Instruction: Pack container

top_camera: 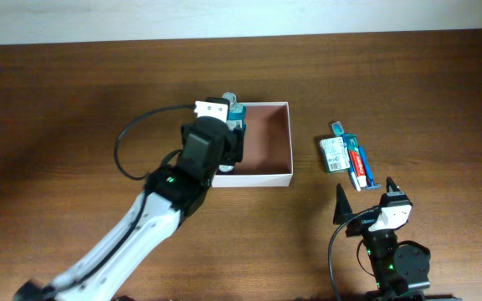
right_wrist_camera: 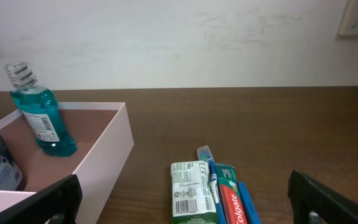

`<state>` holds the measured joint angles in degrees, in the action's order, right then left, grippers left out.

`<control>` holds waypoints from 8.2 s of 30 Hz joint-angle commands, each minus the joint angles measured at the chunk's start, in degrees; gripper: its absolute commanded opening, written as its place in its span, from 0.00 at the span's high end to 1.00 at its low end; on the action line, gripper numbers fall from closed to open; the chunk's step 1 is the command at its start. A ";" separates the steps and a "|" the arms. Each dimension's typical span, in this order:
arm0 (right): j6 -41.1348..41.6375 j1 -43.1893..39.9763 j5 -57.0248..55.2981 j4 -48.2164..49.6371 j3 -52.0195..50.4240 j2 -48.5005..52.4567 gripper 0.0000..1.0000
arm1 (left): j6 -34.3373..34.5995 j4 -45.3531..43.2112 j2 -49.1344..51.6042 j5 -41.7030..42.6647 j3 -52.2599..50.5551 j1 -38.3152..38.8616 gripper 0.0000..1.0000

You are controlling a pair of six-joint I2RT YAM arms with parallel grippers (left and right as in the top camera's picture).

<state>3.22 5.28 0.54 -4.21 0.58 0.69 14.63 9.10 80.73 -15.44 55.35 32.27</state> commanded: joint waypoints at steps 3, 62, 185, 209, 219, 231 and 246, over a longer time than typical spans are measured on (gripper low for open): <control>0.44 -0.52 0.50 -0.26 -0.26 -0.17 0.01 | 0.11 0.37 -8.81 0.09 -0.13 -0.17 0.22; 0.44 -0.52 0.52 -0.28 -0.26 -0.17 0.01 | -29.38 39.78 32.50 9.70 50.23 7.28 1.00; 0.44 -0.52 0.50 -0.28 -0.26 -0.17 0.01 | -4.81 52.94 22.53 12.74 59.76 -41.07 0.25; -1.31 -0.44 3.21 -12.59 16.44 8.59 0.01 | -4.83 53.16 22.56 12.70 59.76 -41.07 0.00; -5.66 -0.44 0.26 -43.06 57.61 55.06 0.01 | -4.83 53.16 22.56 12.72 59.76 -41.07 0.00; -7.37 -0.44 0.28 -44.11 64.85 92.98 0.01 | -4.83 53.16 22.56 12.70 59.76 -41.07 0.00; -8.74 -0.44 0.94 -32.83 64.52 102.07 0.22 | -4.83 53.16 22.56 12.72 59.76 -41.07 0.00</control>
<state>-5.74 5.28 1.17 -37.45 64.82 102.50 9.50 62.37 103.20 -3.16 114.98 -8.71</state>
